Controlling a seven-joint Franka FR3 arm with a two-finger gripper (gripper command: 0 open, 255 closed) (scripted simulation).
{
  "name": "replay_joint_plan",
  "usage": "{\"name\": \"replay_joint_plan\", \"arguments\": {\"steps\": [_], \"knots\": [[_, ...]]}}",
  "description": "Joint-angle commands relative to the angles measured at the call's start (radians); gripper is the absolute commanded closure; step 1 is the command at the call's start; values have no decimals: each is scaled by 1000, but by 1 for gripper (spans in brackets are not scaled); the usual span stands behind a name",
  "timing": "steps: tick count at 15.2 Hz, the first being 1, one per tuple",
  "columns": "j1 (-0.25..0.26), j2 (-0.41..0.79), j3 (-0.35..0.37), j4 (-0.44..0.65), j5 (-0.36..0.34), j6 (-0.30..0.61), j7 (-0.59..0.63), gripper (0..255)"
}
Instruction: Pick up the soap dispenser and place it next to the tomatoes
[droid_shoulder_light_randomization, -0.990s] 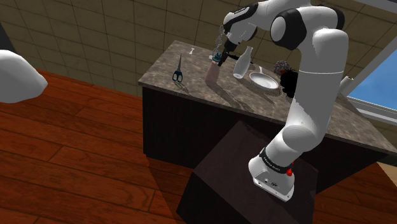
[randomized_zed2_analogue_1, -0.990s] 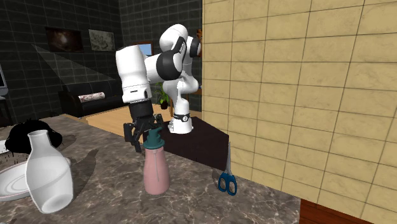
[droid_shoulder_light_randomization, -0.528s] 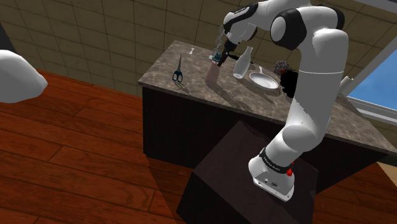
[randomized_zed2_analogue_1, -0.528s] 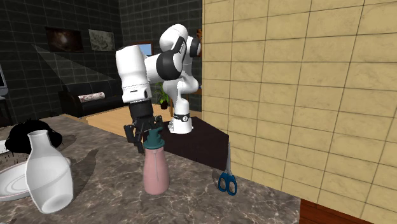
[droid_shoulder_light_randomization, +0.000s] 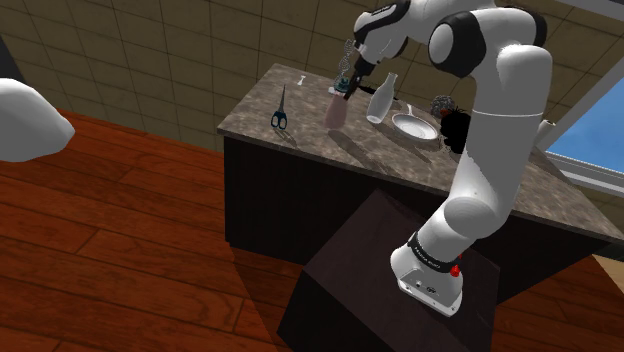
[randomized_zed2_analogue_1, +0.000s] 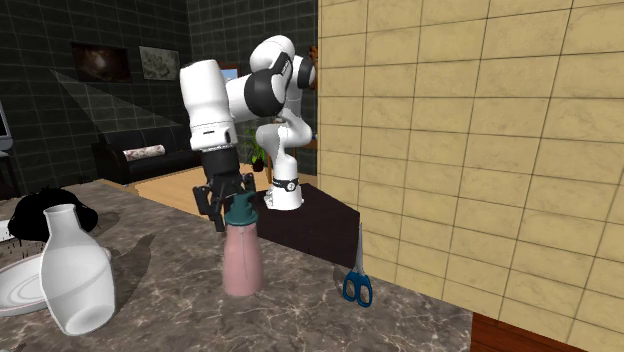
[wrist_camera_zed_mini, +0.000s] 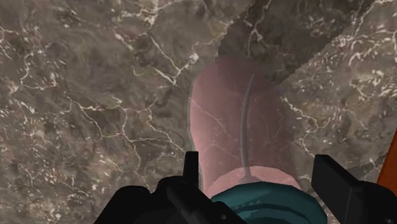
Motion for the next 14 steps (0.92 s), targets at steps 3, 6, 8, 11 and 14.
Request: {"name": "replay_joint_plan", "arguments": {"steps": [3,6,8,11,14], "knots": [[5,-19,-8,26,-19,-39,20,255],[6,-31,-13,50,-32,-71,34,255],[7,-38,-17,66,-40,-93,43,255],[6,-48,-21,94,-50,-127,55,255],[5,-55,-25,124,-59,-161,67,255]]}}
